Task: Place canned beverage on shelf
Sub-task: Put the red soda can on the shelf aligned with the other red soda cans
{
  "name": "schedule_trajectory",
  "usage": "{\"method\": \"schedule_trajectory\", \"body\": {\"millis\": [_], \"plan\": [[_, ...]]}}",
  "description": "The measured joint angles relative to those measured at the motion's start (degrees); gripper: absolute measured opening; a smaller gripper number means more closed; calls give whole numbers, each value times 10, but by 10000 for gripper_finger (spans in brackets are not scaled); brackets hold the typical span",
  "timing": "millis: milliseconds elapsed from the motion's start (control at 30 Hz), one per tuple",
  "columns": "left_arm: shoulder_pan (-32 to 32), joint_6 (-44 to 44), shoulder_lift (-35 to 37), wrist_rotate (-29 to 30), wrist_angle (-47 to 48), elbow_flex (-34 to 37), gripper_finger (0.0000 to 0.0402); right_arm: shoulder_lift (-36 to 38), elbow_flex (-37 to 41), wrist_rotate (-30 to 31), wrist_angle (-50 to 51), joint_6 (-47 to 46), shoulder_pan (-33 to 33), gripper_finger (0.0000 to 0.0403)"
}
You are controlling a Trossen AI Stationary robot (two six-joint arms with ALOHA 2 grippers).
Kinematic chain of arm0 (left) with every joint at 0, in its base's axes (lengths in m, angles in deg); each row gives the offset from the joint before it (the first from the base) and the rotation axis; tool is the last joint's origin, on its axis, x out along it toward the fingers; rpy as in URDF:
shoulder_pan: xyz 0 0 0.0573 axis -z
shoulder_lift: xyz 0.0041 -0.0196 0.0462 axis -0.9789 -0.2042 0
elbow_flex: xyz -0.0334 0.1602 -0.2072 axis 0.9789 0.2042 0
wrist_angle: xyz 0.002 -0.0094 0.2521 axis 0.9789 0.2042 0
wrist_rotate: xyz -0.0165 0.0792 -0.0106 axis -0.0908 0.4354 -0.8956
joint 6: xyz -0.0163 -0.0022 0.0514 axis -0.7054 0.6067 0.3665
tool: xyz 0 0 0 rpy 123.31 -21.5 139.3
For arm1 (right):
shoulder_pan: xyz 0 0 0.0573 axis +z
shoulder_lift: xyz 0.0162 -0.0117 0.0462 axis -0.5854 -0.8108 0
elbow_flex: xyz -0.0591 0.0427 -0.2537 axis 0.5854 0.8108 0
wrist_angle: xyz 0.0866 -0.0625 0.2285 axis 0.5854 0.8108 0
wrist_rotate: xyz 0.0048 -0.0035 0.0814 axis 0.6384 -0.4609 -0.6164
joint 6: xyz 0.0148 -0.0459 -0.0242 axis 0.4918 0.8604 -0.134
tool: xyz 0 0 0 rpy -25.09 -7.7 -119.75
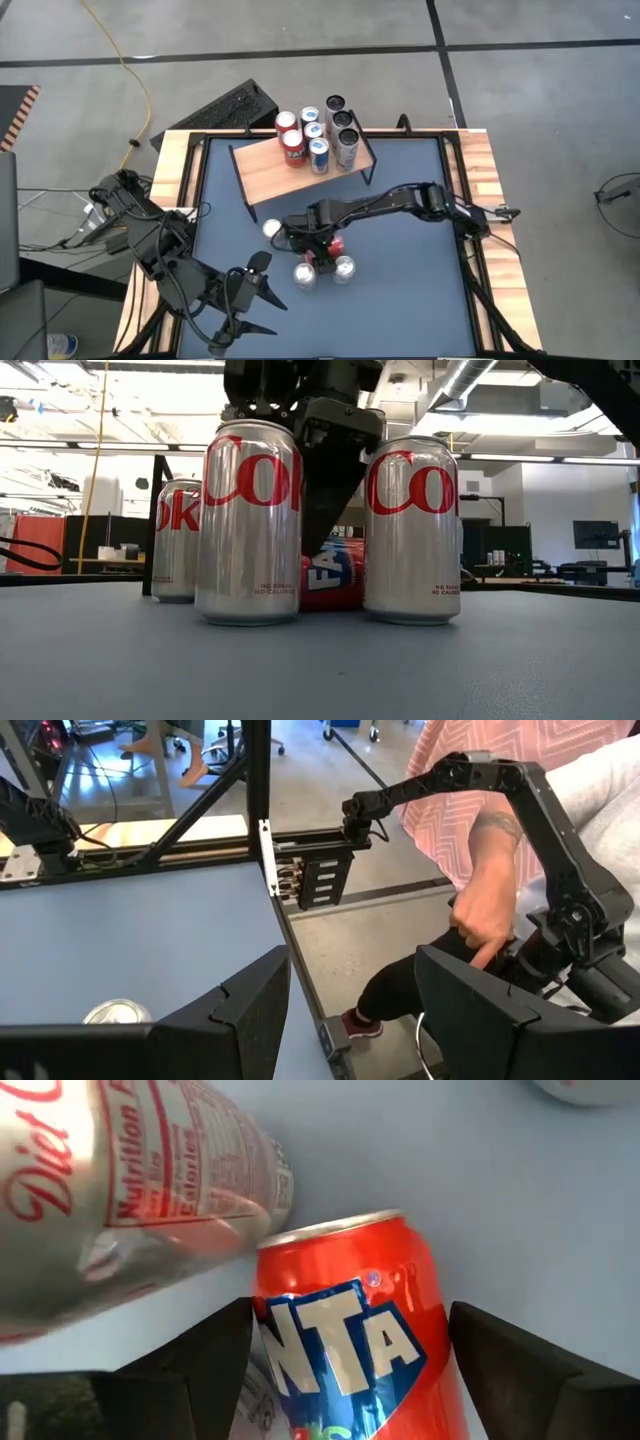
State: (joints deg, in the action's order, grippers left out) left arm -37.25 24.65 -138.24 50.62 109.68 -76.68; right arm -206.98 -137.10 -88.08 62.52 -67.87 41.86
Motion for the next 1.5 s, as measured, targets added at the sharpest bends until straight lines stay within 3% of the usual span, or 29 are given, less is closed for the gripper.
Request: {"method": "schedule_trajectory", "body": {"millis": [300,600,900,1000,1100,1300,1500], "plan": [[0,-4,0,5,-2,0,203,1,3,49,23,22,1,293],[0,-1,0,10,-4,0,203,15,5,55,6,25,0,271],[26,7,0,44,-9,0,203,170,41,54,-48,9,-6,269],[38,16,0,79,-7,0,203,255,104,54,-89,-21,-5,269],[47,25,0,116,-2,0,203,365,211,78,-202,-53,8,269],[44,54,0,178,-11,11,203,570,491,221,-487,-145,49,268],[-4,87,-17,218,-18,39,203,656,674,363,-698,-200,94,268]]}}
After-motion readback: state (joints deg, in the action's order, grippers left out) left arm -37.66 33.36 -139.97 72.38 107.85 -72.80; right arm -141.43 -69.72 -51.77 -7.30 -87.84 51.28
